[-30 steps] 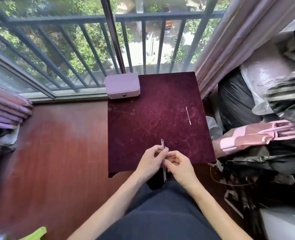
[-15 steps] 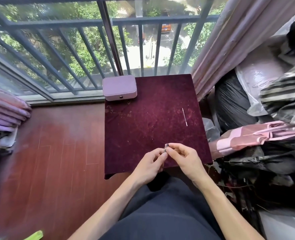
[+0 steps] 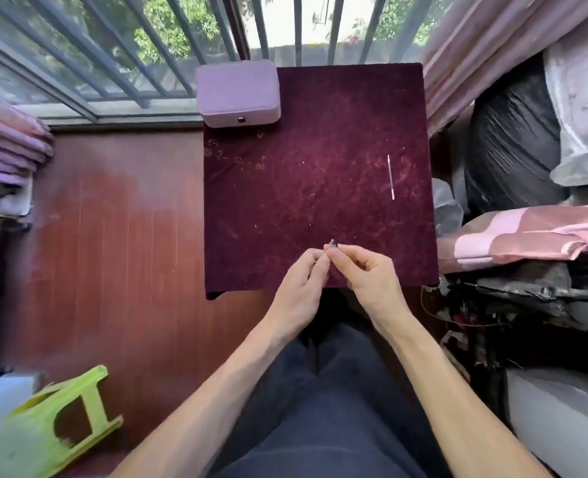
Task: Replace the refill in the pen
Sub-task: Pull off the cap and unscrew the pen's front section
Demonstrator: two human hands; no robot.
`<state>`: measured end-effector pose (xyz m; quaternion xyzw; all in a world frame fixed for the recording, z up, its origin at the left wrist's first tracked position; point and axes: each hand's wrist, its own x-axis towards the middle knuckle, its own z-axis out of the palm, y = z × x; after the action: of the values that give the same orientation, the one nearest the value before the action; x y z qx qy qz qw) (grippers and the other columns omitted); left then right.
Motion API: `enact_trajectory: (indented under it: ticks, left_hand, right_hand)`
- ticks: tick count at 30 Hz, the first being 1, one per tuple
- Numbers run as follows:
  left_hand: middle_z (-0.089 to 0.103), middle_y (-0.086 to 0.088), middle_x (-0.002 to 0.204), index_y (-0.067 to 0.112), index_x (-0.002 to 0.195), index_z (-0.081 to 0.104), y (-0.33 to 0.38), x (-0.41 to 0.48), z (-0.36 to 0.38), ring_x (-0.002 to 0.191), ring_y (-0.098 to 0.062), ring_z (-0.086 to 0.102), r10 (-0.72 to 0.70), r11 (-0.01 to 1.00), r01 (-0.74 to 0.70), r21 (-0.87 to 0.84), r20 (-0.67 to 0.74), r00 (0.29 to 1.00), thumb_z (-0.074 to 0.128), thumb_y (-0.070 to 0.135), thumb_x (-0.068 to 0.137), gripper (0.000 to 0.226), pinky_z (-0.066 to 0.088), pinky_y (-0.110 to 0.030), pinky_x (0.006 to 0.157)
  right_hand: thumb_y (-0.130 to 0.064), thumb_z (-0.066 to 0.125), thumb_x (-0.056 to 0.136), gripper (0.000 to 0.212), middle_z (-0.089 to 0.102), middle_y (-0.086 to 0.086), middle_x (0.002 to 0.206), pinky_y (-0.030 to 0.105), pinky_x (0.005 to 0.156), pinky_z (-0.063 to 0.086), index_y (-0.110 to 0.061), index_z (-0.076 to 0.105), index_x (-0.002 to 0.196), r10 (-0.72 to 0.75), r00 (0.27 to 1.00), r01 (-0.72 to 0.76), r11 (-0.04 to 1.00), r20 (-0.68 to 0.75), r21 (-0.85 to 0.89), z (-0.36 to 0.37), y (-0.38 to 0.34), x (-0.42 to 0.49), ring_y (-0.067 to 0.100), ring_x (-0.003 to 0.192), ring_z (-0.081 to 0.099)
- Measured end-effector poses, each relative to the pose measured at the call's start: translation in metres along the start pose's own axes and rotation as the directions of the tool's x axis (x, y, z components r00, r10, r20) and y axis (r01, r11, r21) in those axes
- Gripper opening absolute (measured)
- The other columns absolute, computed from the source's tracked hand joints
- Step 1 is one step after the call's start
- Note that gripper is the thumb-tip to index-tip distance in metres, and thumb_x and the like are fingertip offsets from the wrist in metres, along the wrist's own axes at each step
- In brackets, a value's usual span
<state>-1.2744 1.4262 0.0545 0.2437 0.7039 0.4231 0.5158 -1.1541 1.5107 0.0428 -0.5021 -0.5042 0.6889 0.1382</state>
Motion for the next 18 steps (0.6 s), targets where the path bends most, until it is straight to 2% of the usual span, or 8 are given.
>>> enact_trajectory:
  ticks: [2,3,6,10,13,18]
  left_hand:
    - [0.053,0.017,0.069,0.014,0.102,0.064,-0.020,0.018,0.005,0.062,0.002,0.046,-0.028,1.000,0.028,-0.006,-0.043,0.999,0.041,0.028,0.110,0.028,0.039,-0.021,0.066]
    - [0.052,0.017,0.069,0.014,0.102,0.064,-0.033,0.030,0.008,0.061,0.002,0.046,-0.044,0.999,0.043,-0.015,-0.054,0.998,0.040,0.028,0.110,0.029,0.038,-0.021,0.065]
    - [0.049,0.018,0.068,0.008,0.105,0.063,-0.073,0.068,0.014,0.062,0.000,0.044,-0.087,0.996,0.084,-0.038,-0.077,0.993,0.037,0.027,0.111,0.033,0.038,-0.019,0.062]
    - [0.050,0.016,0.073,0.012,0.105,0.064,-0.128,0.118,0.023,0.064,-0.001,0.043,-0.100,0.995,0.097,-0.026,-0.115,0.988,0.035,0.030,0.111,0.035,0.039,-0.021,0.063]
    - [0.059,0.012,0.077,0.018,0.108,0.067,-0.168,0.151,0.027,0.067,-0.006,0.050,-0.067,0.998,0.069,0.011,-0.143,0.987,0.036,0.032,0.111,0.034,0.043,-0.026,0.065]
    - [0.050,0.018,0.066,0.016,0.103,0.068,-0.219,0.184,0.035,0.060,-0.002,0.044,-0.041,0.999,0.037,-0.024,-0.199,0.979,0.039,0.031,0.110,0.033,0.037,-0.020,0.061]
  right_hand:
    - [-0.031,0.074,0.099,0.016,0.084,-0.005,0.110,0.021,0.088,0.061,-0.030,0.083,0.112,0.034,0.998,-0.035,0.999,0.046,0.026,0.002,0.020,0.023,0.008,0.105,0.078]
    - [-0.032,0.074,0.099,0.017,0.084,-0.005,0.109,0.019,0.083,0.060,-0.029,0.083,0.113,0.055,0.997,-0.057,0.998,0.058,0.034,0.003,0.032,0.037,0.005,0.101,0.077]
    - [-0.032,0.074,0.098,0.015,0.083,-0.010,0.097,0.008,0.065,0.050,-0.030,0.085,0.108,0.100,0.994,-0.102,0.994,0.053,0.042,0.005,0.071,0.081,-0.005,0.078,0.071]
    - [-0.032,0.076,0.097,0.015,0.084,-0.008,0.097,0.007,0.062,0.049,-0.027,0.086,0.106,0.119,0.993,-0.120,0.991,0.026,0.059,0.009,0.123,0.133,-0.006,0.075,0.070]
    - [-0.025,0.077,0.097,0.011,0.083,-0.009,0.093,0.009,0.065,0.050,-0.026,0.087,0.101,0.123,0.992,-0.122,0.989,-0.004,0.087,0.011,0.161,0.167,-0.003,0.076,0.071]
    - [-0.018,0.076,0.098,0.009,0.068,-0.021,0.059,0.005,0.050,0.043,-0.015,0.084,0.098,0.065,0.998,-0.064,0.995,-0.015,0.075,0.011,0.204,0.202,-0.007,0.048,0.057]
